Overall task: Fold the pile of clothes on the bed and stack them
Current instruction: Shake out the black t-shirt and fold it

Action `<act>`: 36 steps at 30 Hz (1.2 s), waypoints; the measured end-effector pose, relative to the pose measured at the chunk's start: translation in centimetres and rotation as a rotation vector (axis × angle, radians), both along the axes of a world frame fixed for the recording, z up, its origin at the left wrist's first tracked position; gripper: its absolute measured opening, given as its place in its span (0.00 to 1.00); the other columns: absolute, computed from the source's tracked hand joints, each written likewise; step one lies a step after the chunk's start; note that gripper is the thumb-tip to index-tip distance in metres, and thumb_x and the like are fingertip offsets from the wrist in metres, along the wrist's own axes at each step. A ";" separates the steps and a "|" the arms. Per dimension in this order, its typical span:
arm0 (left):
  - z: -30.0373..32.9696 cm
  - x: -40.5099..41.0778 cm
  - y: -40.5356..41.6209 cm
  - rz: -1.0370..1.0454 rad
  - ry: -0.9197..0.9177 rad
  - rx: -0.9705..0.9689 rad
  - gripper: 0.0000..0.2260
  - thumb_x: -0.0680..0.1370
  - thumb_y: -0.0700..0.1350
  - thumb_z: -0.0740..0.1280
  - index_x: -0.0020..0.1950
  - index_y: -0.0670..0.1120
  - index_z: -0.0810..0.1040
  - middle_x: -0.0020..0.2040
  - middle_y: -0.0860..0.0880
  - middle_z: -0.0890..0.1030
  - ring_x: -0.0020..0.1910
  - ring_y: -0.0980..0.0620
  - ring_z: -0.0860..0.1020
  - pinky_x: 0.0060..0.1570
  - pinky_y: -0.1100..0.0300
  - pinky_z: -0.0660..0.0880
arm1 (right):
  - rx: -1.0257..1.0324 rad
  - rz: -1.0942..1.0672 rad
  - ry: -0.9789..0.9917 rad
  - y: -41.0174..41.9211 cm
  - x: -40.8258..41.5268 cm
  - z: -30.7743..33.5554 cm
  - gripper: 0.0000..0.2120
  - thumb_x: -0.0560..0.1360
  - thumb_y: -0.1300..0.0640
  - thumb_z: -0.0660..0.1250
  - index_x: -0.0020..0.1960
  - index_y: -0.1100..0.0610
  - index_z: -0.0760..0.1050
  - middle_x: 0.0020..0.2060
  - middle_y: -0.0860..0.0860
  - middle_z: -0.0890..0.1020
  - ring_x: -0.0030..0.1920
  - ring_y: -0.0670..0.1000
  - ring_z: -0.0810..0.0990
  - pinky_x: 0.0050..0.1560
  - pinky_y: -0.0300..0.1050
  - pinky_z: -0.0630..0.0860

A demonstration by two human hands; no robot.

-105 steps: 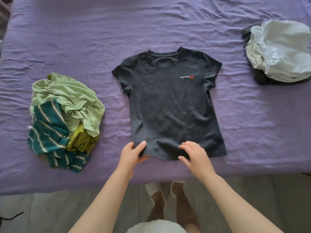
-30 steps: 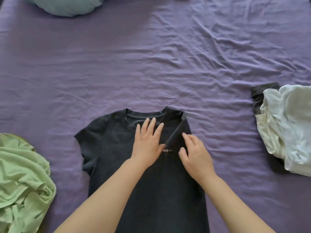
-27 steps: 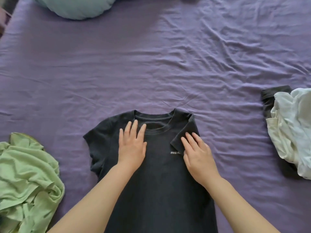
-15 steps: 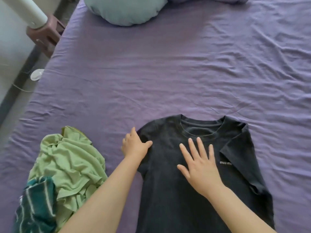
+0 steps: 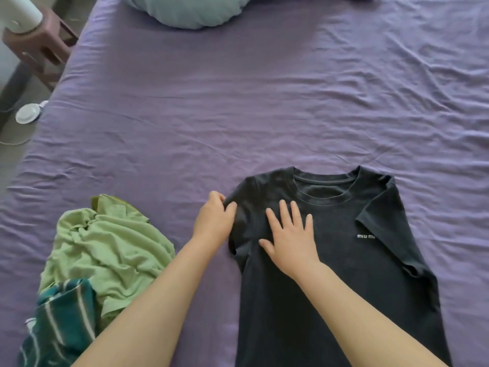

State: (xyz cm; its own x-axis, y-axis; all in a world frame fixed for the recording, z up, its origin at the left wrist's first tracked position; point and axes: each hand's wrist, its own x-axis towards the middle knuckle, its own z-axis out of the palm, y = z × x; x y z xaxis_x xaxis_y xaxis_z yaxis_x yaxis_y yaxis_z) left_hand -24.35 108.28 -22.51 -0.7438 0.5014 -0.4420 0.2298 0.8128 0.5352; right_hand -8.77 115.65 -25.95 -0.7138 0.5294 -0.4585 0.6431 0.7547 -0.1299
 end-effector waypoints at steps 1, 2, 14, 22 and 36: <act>0.4 0.5 0.3 -0.052 0.022 0.009 0.08 0.80 0.48 0.62 0.50 0.45 0.65 0.46 0.42 0.79 0.47 0.40 0.78 0.43 0.52 0.71 | -0.006 -0.025 0.001 0.0 0.6 0.4 0.33 0.80 0.39 0.50 0.78 0.50 0.42 0.77 0.56 0.40 0.76 0.59 0.36 0.73 0.64 0.43; 0.7 1.0 0.7 -0.095 0.027 0.022 0.08 0.80 0.48 0.61 0.50 0.45 0.64 0.45 0.41 0.80 0.44 0.39 0.79 0.43 0.50 0.74 | -0.006 -0.044 0.007 0.1 1.4 0.8 0.33 0.80 0.39 0.50 0.78 0.51 0.43 0.77 0.56 0.41 0.76 0.59 0.36 0.73 0.63 0.43; -2.8 6.5 5.0 -0.504 0.381 -0.001 0.17 0.81 0.42 0.59 0.69 0.49 0.71 0.67 0.49 0.70 0.66 0.49 0.66 0.60 0.57 0.68 | 0.163 -0.181 0.006 8.4 10.5 2.2 0.25 0.82 0.48 0.47 0.78 0.52 0.50 0.78 0.51 0.50 0.77 0.54 0.42 0.75 0.56 0.47; -4.2 10.6 7.4 -0.657 0.349 -0.291 0.28 0.81 0.61 0.45 0.78 0.54 0.40 0.78 0.48 0.37 0.76 0.44 0.33 0.73 0.40 0.38 | 0.171 -0.174 -0.182 15.7 12.9 0.5 0.25 0.82 0.47 0.43 0.78 0.48 0.45 0.78 0.47 0.47 0.76 0.57 0.37 0.71 0.67 0.40; -5.1 14.1 7.8 -0.641 0.466 -0.425 0.29 0.80 0.63 0.41 0.75 0.54 0.32 0.77 0.46 0.33 0.76 0.42 0.33 0.70 0.36 0.35 | 0.125 -0.260 0.123 11.5 18.9 -0.4 0.29 0.80 0.47 0.57 0.77 0.50 0.52 0.77 0.56 0.52 0.77 0.60 0.47 0.73 0.60 0.48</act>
State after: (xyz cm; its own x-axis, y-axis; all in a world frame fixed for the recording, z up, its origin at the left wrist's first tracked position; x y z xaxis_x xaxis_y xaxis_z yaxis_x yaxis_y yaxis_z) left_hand -10.27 116.08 -27.63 -0.5276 0.7451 -0.4080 0.8261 0.5619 -0.0423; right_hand 10.13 127.18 -26.38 -0.5934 0.7480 -0.2972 0.8017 0.5822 -0.1354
